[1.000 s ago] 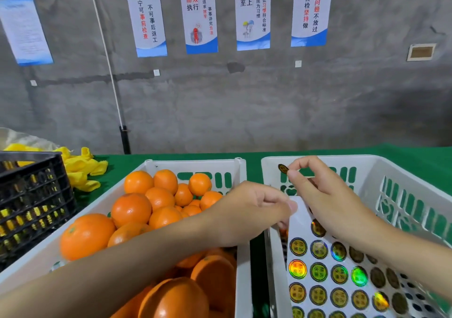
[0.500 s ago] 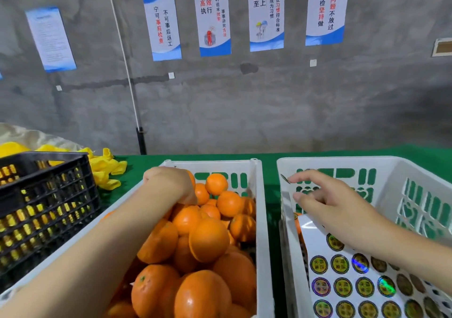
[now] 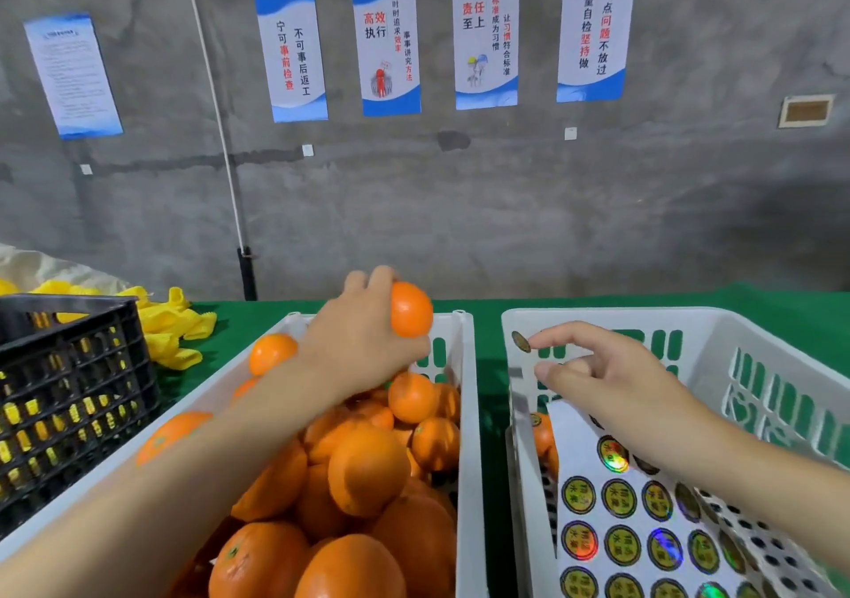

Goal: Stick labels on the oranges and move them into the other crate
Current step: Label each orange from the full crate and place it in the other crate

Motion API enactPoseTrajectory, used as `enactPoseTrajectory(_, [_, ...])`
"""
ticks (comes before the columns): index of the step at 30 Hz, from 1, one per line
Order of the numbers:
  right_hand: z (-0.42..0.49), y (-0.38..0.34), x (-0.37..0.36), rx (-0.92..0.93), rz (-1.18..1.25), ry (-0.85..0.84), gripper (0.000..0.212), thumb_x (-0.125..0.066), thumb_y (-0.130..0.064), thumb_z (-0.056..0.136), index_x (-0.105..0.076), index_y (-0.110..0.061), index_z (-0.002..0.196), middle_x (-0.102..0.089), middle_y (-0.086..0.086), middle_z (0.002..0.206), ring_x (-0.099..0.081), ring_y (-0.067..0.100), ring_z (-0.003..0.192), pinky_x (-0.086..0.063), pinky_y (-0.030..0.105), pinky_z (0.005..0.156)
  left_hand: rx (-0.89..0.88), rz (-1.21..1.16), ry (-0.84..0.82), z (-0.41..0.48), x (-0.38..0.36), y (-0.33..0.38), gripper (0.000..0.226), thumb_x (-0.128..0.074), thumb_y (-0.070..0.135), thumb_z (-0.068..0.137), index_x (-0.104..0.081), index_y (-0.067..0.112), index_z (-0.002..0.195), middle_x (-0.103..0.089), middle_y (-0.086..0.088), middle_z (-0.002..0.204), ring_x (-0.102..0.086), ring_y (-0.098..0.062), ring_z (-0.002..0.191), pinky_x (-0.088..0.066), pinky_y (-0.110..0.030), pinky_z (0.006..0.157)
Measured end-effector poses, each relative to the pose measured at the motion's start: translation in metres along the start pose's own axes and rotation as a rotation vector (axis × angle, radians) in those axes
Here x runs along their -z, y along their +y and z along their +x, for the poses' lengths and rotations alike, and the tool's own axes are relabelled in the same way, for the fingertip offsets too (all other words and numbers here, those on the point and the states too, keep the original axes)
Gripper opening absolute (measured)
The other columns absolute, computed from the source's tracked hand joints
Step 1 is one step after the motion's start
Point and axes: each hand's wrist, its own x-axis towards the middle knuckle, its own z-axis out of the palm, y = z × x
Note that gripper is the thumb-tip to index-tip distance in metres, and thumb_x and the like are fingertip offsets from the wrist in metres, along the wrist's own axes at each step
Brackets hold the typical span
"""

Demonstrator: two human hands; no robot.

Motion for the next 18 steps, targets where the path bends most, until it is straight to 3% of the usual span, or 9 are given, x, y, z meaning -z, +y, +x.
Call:
enactPoseTrajectory(3, [0.002, -0.012, 0.008, -0.027, 0.125, 0.042, 0.01, -0.074, -0.04, 0.08, -0.073, -0.034, 0.089, -0.052, -0.008, 0.049, -0.046, 0.017, 0.045, -0.037, 0.017, 0.053, -0.089, -0.374, -0.067, -0.024, -0.008, 0.039, 0.067, -0.065, 0.062, 0.059, -0.036, 0.051, 0.119, -0.048, 0.015, 0.114, -0.059, -0.014, 0.094, -0.055, -0.036, 0.076])
enactPoseTrajectory(5, [0.002, -0.018, 0.014, -0.075, 0.261, 0.02, 0.006, -0.076, -0.036, 0.073, -0.075, -0.03, 0.073, -0.067, -0.007, 0.062, -0.063, 0.011, 0.057, -0.045, 0.016, 0.06, -0.124, -0.512, -0.148, -0.039, -0.019, 0.056, 0.064, -0.066, 0.062, 0.058, -0.037, 0.057, 0.115, -0.048, 0.023, 0.112, -0.061, -0.01, 0.093, -0.058, -0.035, 0.075])
enactPoseTrajectory(7, [0.0, -0.023, 0.019, -0.139, 0.46, -0.102, 0.023, -0.072, -0.029, 0.076, -0.066, -0.026, 0.054, -0.056, -0.008, 0.049, -0.054, 0.007, 0.042, -0.042, 0.015, 0.046, -0.16, -0.509, -0.19, -0.046, -0.029, 0.063, 0.062, -0.066, 0.06, 0.061, -0.038, 0.058, 0.116, -0.049, 0.023, 0.111, -0.06, -0.007, 0.094, -0.058, -0.036, 0.079])
enactPoseTrajectory(9, [0.001, -0.027, 0.022, -0.197, 0.569, -0.204, 0.036, -0.073, -0.027, 0.077, -0.052, -0.023, 0.047, -0.039, -0.007, 0.042, -0.036, 0.008, 0.033, -0.033, 0.018, 0.037, -0.175, -0.488, -0.219, -0.05, -0.034, 0.063, 0.064, -0.062, 0.062, 0.06, -0.037, 0.058, 0.118, -0.052, 0.021, 0.108, -0.059, -0.006, 0.093, -0.056, -0.038, 0.081])
enactPoseTrajectory(11, [0.001, -0.025, 0.024, -0.217, 0.562, -0.254, 0.04, -0.071, -0.027, 0.081, -0.05, -0.024, 0.046, -0.038, -0.007, 0.041, -0.034, 0.008, 0.033, -0.033, 0.018, 0.036, -0.19, -0.494, -0.251, -0.051, -0.038, 0.061, 0.064, -0.06, 0.064, 0.059, -0.036, 0.059, 0.118, -0.055, 0.02, 0.103, -0.061, -0.005, 0.089, -0.057, -0.038, 0.078])
enactPoseTrajectory(13, [0.001, -0.024, 0.021, -0.237, 0.504, -0.266, 0.035, -0.067, -0.024, 0.085, -0.061, -0.024, 0.05, -0.054, -0.004, 0.046, -0.05, 0.009, 0.037, -0.041, 0.017, 0.041, -0.194, -0.509, -0.236, -0.05, -0.04, 0.059, 0.062, -0.06, 0.064, 0.058, -0.035, 0.062, 0.115, -0.056, 0.024, 0.098, -0.06, 0.0, 0.086, -0.057, -0.033, 0.074])
enactPoseTrajectory(16, [-0.001, -0.022, 0.017, -0.294, 0.424, -0.26, 0.023, -0.069, -0.025, 0.085, -0.072, -0.019, 0.064, -0.068, 0.005, 0.063, -0.063, 0.014, 0.051, -0.049, 0.019, 0.05, -0.202, -0.513, -0.203, -0.05, -0.042, 0.058, 0.06, -0.06, 0.066, 0.057, -0.033, 0.065, 0.11, -0.051, 0.034, 0.104, -0.055, 0.01, 0.093, -0.054, -0.022, 0.07])
enactPoseTrajectory(18, [0.0, -0.017, 0.017, -0.323, 0.387, -0.263, 0.017, -0.072, -0.026, 0.084, -0.076, -0.009, 0.082, -0.074, 0.016, 0.08, -0.067, 0.022, 0.064, -0.054, 0.023, 0.057, -0.215, -0.483, -0.201, -0.051, -0.043, 0.057, 0.063, -0.06, 0.069, 0.057, -0.031, 0.066, 0.113, -0.054, 0.027, 0.104, -0.056, 0.008, 0.095, -0.055, -0.022, 0.073])
